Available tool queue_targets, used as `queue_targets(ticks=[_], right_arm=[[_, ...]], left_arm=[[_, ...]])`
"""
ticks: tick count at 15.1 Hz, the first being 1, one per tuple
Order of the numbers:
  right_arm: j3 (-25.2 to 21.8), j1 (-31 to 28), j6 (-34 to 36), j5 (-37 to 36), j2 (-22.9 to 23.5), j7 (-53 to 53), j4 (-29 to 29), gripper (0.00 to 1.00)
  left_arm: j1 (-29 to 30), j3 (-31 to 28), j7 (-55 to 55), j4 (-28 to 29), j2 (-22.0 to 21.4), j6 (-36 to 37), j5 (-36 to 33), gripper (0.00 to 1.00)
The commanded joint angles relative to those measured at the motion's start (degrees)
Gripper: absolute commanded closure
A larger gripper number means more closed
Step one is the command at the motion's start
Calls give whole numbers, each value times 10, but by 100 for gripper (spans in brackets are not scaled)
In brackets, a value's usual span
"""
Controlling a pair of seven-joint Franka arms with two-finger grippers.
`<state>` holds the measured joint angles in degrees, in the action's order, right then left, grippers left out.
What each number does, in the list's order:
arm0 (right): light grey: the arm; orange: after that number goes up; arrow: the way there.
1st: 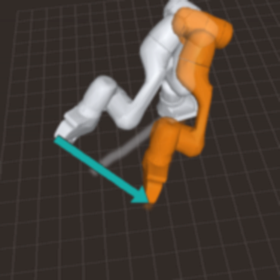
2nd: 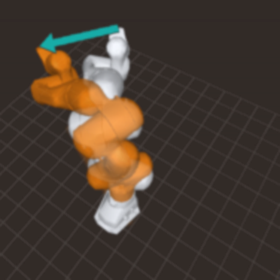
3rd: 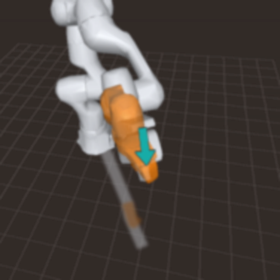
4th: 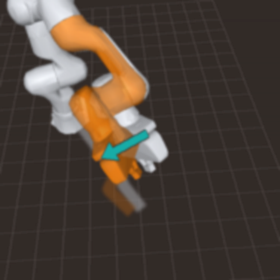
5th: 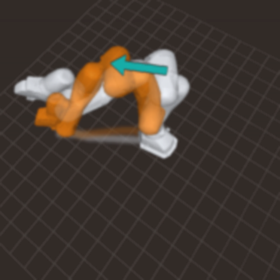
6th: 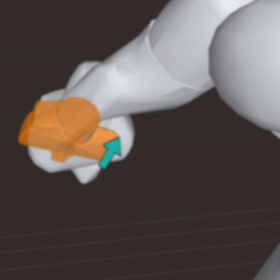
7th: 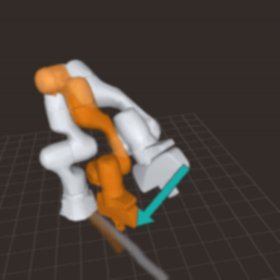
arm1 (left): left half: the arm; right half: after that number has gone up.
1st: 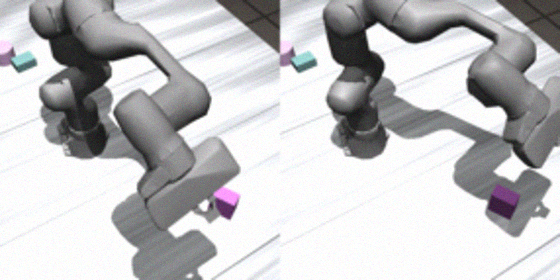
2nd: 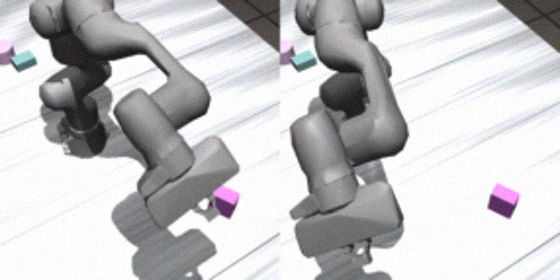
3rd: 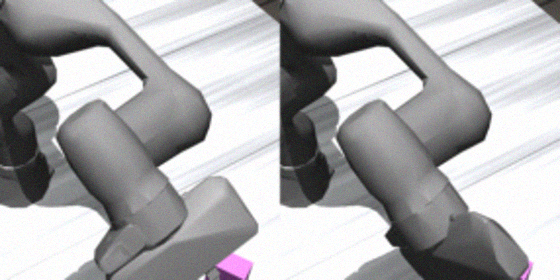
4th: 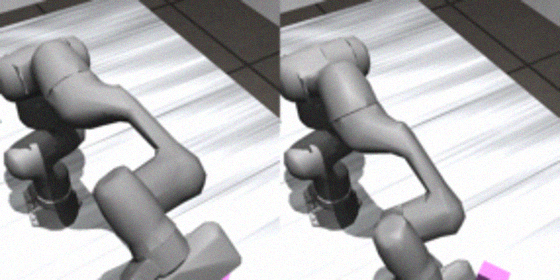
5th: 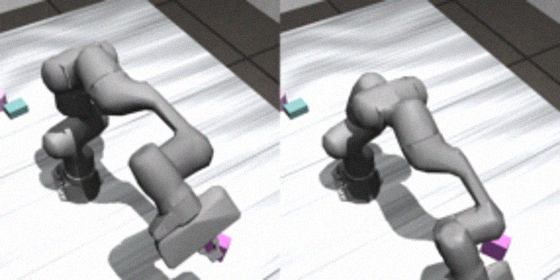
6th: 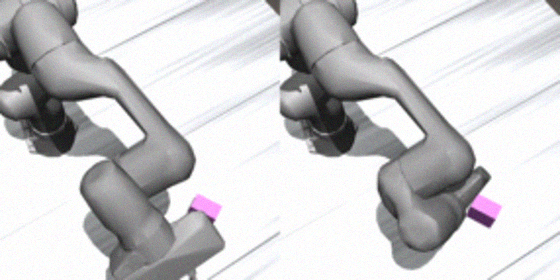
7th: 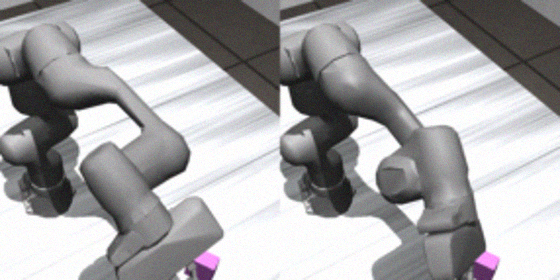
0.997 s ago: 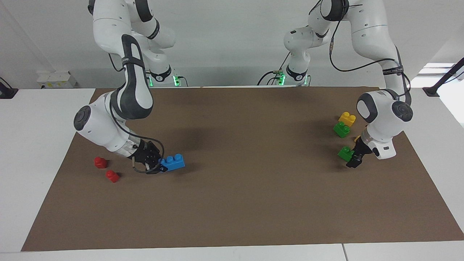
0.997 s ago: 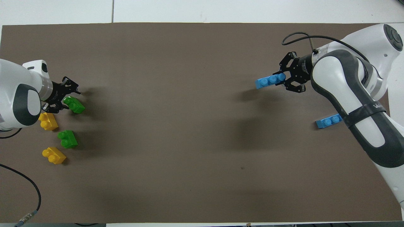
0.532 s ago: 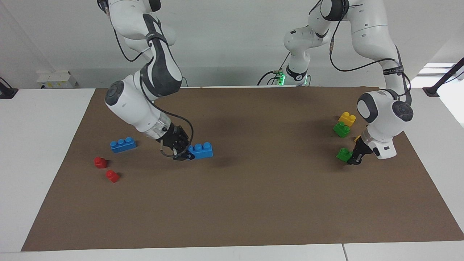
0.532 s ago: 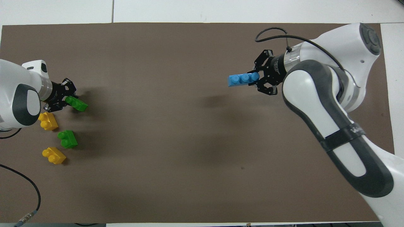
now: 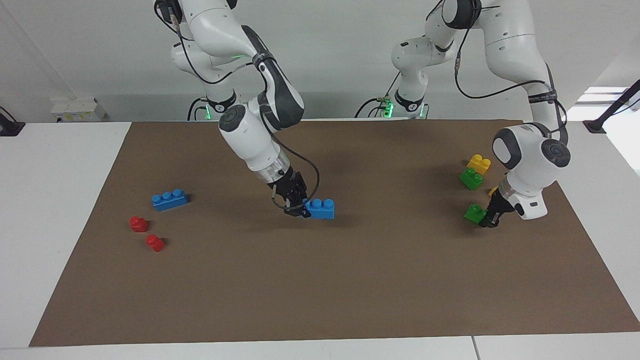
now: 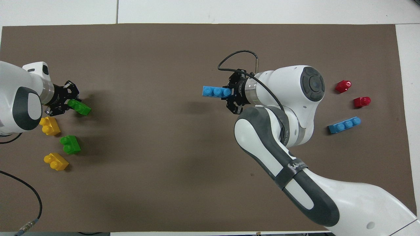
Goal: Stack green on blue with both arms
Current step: 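Lift the blue brick with the right gripper toward the table center, then carry the green brick with the left gripper toward the held blue brick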
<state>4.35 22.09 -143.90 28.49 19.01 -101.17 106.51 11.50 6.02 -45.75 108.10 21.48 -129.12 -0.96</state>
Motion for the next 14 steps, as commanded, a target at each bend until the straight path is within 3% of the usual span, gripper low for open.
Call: queue_targets(ticks=[1, 4, 8, 14], right_arm=[[-2, 6, -37, 15, 9, -3, 24, 100], [0, 9, -52, 15, 23, -4, 26, 100], [0, 23, -77, 19, 38, -13, 26, 100], [0, 25, -105, 22, 43, -13, 44, 100]], left_arm=[[-6, 0, -11, -9, -29, 48, -4, 100], [-32, 0, -99, -9, -64, 76, -4, 100], [-116, -1, -296, -9, -96, 93, -4, 100], [-266, -1, -511, -17, -101, 91, -10, 100]])
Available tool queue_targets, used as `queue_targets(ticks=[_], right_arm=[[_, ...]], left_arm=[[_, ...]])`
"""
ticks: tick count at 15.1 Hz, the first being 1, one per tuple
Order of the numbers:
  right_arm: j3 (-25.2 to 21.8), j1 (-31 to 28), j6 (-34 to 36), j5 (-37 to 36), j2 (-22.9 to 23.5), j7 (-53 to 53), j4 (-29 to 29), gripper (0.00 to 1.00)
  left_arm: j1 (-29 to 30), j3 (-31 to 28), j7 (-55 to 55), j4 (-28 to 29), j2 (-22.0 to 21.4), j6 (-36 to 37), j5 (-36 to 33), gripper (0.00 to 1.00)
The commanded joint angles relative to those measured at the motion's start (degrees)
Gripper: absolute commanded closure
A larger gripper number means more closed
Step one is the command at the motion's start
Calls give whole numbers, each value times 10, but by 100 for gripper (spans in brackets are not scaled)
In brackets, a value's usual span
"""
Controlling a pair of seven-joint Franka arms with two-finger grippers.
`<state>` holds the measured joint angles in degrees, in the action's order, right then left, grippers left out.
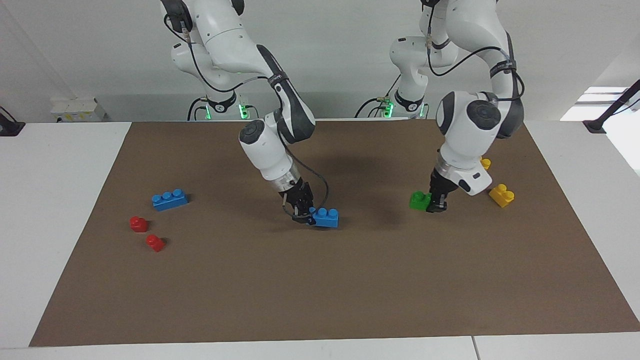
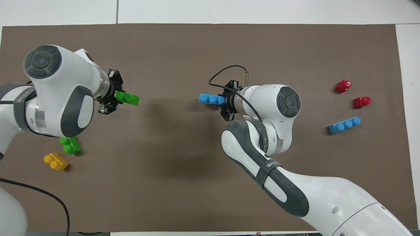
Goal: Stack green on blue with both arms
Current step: 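Carry the green brick with the left gripper toward the held blue brick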
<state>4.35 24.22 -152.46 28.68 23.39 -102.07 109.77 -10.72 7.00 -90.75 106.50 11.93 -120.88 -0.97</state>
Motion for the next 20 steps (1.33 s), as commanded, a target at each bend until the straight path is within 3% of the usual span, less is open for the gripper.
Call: queue_targets(ticks=[1, 10, 15, 20], right_arm=[[0, 4, -20, 21, 2, -4, 11, 100], [0, 37, -62, 22, 21, 0, 15, 100], [0, 38, -36, 21, 21, 35, 16, 100], [0, 39, -30, 21, 21, 43, 21, 100]], left_arm=[[-63, -12, -89, -1, -7, 5, -10, 100], [-172, -10, -344, 10, -2, -86, -61, 100], [-190, -11, -384, 27, 14, -128, -79, 100], [-203, -10, -442, 42, 40, -174, -142, 100]])
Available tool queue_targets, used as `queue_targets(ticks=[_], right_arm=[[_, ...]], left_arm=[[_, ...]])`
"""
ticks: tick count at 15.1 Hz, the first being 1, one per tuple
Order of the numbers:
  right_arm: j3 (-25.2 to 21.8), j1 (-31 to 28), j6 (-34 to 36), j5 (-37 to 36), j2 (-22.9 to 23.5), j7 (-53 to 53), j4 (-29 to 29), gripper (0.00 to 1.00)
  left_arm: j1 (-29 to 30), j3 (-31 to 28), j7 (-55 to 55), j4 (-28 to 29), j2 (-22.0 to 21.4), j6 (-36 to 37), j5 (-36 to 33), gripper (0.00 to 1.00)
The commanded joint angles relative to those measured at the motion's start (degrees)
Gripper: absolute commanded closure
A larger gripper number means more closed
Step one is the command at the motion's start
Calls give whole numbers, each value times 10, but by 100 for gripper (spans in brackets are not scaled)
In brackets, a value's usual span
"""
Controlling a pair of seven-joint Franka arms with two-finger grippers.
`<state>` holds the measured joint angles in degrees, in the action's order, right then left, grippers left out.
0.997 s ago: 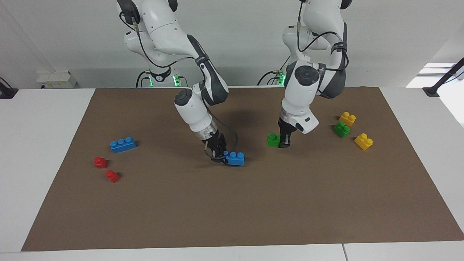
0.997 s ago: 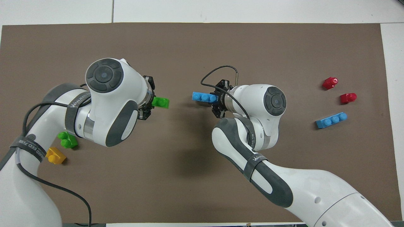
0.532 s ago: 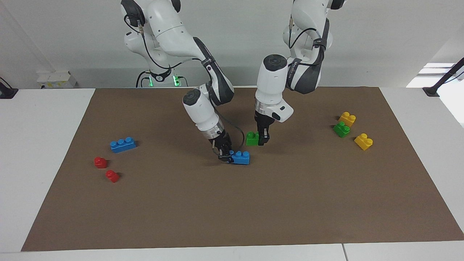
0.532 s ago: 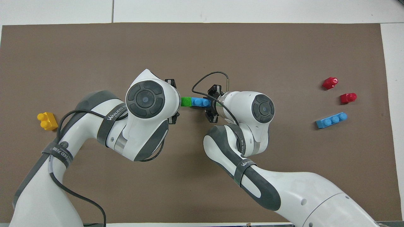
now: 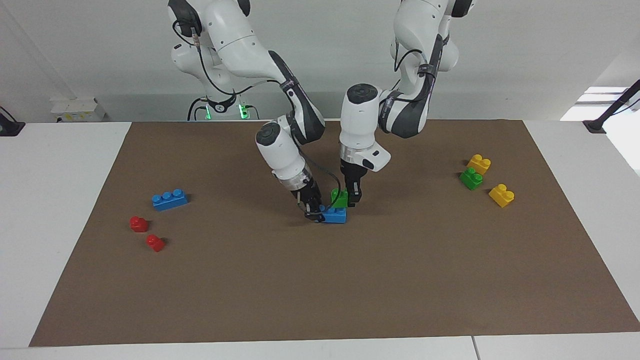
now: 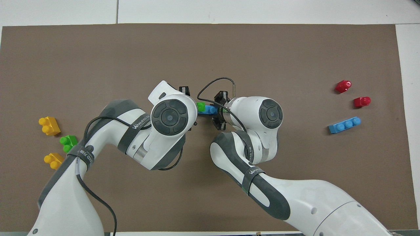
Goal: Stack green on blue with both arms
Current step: 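Press the green brick onto the blue brick with the left gripper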
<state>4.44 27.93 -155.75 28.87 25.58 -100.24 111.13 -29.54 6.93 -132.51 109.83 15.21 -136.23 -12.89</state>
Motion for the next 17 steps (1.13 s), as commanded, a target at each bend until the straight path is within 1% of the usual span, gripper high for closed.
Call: queue_targets(ticks=[1, 5, 13, 17], right_arm=[[-1, 1, 3, 19, -1, 27, 9, 100], [0, -4, 22, 19, -2, 28, 9, 100], [-1, -4, 18, 20, -4, 38, 15, 100], [0, -4, 17, 20, -4, 38, 15, 100]], left_arm=[[-15, -10, -25, 9, 8, -21, -25, 100], [-16, -10, -25, 13, 10, -26, -25, 100], [-22, -10, -25, 22, 20, -37, -25, 100], [-13, -10, -24, 22, 28, -50, -25, 100]])
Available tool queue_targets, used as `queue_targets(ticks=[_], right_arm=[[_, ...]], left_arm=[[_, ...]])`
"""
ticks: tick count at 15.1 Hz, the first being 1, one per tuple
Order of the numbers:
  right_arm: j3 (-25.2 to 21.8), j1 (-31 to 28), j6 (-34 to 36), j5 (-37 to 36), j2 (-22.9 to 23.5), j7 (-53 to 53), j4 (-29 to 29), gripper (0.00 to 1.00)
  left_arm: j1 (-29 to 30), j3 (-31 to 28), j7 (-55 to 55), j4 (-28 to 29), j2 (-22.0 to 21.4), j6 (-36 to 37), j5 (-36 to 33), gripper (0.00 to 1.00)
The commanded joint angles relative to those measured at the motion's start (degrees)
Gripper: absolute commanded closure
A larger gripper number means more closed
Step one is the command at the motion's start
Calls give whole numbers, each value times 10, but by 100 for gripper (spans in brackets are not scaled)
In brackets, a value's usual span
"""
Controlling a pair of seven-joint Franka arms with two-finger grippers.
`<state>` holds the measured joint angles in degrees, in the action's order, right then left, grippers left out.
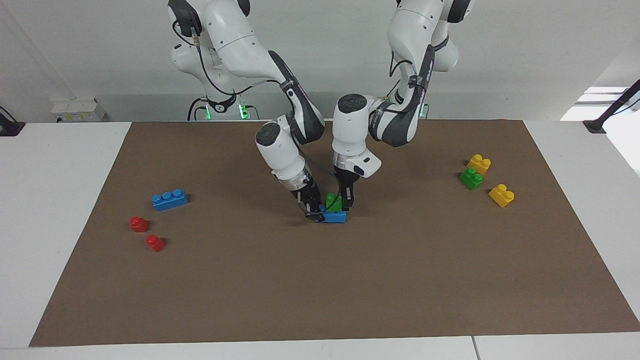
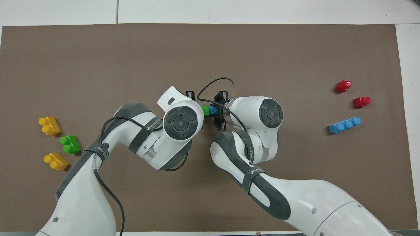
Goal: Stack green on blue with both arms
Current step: 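Press the green brick onto the blue brick with the left gripper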
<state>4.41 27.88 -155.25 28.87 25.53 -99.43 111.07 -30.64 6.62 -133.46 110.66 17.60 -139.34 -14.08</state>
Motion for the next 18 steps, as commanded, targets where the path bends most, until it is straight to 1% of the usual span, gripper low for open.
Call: queue_targets(ticks=[1, 6, 7, 8, 9, 11, 15, 16, 18], right_arm=[[0, -4, 11, 20, -3, 30, 16, 100], [0, -4, 7, 29, -3, 32, 17, 100], [0, -3, 7, 29, -3, 32, 17, 100], [0, -3, 7, 29, -3, 32, 17, 100], [0, -4, 7, 29, -3, 32, 19, 100], [0, -3, 7, 29, -3, 32, 20, 100], [0, -3, 7, 30, -3, 31, 20, 100], [0, -3, 7, 30, -3, 31, 19, 89], [0, -2, 7, 30, -3, 31, 18, 47]], left_arm=[[-1, -8, -14, 13, 6, -22, -14, 100], [0, -10, -11, 18, 13, -32, -23, 100], [1, -10, -8, 18, 13, -30, -23, 90], [4, -10, -8, 18, 13, -28, -23, 3], [4, -10, -7, 18, 10, -25, -23, 0], [12, -10, 8, 18, 3, -23, -23, 0], [31, -9, 46, 18, -24, 6, -23, 0], [38, -9, 59, 18, -33, 13, -23, 0], [49, -8, 94, 18, -45, 34, -23, 0]])
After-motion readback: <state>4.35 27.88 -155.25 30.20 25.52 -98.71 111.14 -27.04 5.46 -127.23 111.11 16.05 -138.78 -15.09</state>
